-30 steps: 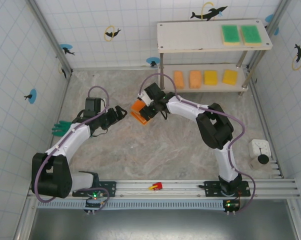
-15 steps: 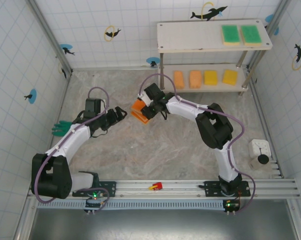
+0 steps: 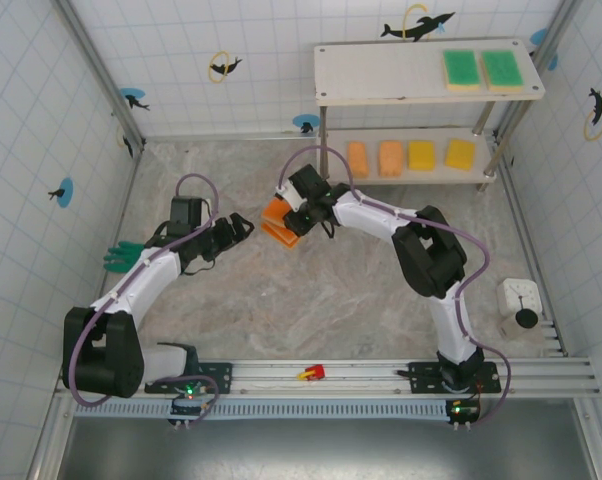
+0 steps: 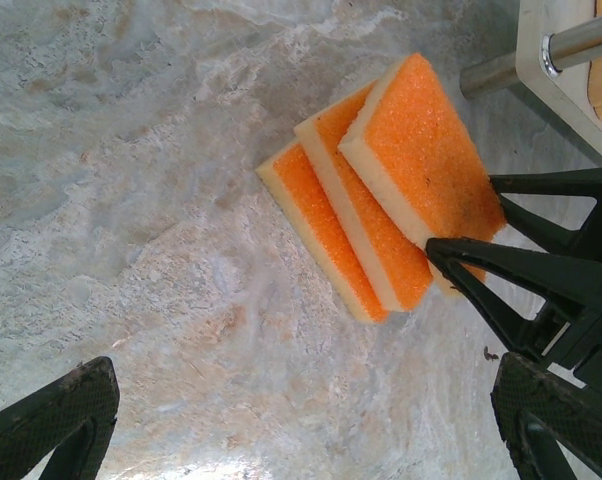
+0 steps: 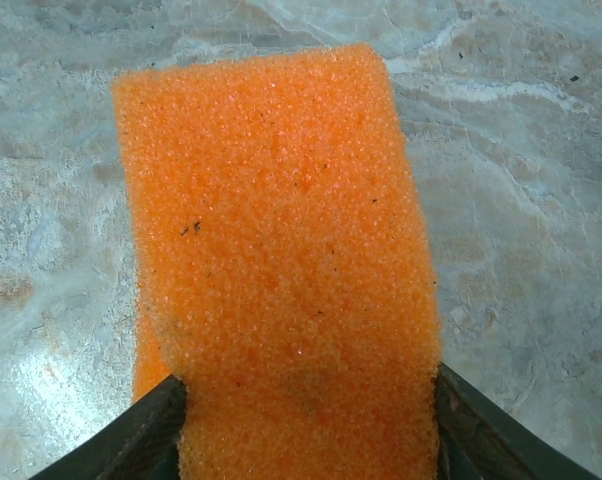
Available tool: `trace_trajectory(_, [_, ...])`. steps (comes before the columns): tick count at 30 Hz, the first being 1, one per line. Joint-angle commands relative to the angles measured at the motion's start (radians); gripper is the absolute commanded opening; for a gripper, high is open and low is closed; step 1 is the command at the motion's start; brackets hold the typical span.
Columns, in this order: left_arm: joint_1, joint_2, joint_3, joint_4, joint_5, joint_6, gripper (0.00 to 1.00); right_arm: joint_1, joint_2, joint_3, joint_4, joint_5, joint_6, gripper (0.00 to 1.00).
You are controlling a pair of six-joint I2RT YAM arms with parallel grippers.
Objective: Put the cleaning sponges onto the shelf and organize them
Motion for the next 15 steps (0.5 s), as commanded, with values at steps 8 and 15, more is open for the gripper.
trace_trajectory(8, [0.006,-0.027,-0.009,-0.006,-0.021,0.031,0.97,-0.012,-0.071,0.012,-0.056,-0.047,0.035,0.56])
trace_trajectory(15, [0.008,-0.048,0.005,-0.026,-0.03,0.038,0.97,-0.019,-0.11,-0.005,-0.068,-0.065,0.044,0.55])
